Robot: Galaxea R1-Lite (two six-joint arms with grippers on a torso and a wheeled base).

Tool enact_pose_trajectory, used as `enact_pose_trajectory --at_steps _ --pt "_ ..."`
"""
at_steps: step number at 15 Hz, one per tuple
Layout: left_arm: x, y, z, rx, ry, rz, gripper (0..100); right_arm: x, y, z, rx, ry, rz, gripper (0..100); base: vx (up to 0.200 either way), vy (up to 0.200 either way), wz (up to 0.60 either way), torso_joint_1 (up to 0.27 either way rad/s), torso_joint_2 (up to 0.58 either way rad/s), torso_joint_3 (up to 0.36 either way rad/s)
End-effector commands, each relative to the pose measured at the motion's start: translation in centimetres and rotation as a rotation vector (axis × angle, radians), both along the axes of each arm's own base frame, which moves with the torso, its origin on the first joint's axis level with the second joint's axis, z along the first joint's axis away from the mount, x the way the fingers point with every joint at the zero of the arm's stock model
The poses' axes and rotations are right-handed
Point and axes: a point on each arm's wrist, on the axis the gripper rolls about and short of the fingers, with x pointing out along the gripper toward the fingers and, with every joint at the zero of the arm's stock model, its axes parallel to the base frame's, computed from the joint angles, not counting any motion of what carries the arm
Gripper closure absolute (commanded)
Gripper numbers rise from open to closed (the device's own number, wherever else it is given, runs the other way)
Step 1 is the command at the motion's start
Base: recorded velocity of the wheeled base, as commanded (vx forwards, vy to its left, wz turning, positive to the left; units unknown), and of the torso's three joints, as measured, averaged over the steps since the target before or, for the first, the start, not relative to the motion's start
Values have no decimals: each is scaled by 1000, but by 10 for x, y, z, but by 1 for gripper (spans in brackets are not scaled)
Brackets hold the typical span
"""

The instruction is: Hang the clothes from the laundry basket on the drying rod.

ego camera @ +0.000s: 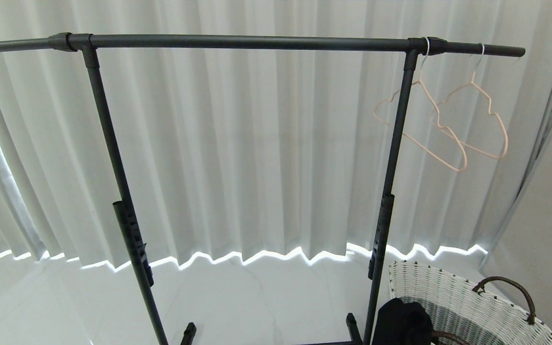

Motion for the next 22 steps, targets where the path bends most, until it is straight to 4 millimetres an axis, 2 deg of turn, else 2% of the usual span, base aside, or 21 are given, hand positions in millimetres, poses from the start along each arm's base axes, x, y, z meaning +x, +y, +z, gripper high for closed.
enact_pose_trajectory --at_steps 1,4,7,9,10,11,12,13,14,16,18,22 --pt "0 0 0 0 0 0 0 0 0 0 0 -4 7 0 0 0 0 -12 168 61" --pt "0 0 0 0 -2 0 0 -1 0 0 0 -15 41 0 0 0 0 -62 113 89" --pt "0 0 0 0 0 0 0 -2 -1 0 -1 -31 152 0 0 0 0 0 0 0" --pt "0 0 0 0 -2 0 0 -3 -1 0 0 -43 154 0 0 0 0 0 0 0" --pt "0 0 0 0 -2 0 0 -5 -1 16 28 -104 190 0 0 0 0 0 0 0" --pt "0 0 0 0 -2 0 0 -4 -1 45 91 -128 217 0 0 0 0 0 0 0" --pt "0 0 0 0 -2 0 0 13 3 85 188 -92 197 0 0 0 0 0 0 0" --pt "0 0 0 0 -2 0 0 27 6 97 170 -43 189 0 0 0 0 0 0 0" --pt "0 0 0 0 -2 0 0 39 8 88 102 73 176 0 0 0 0 0 0 0" --pt "0 0 0 0 -2 0 0 66 9 61 -122 417 137 0 0 0 0 0 0 0" --pt "0 0 0 0 0 0 0 96 9 44 -242 637 150 0 0 0 0 0 0 0" --pt "0 0 0 0 0 0 0 147 11 12 -315 814 215 0 0 0 0 0 0 0"
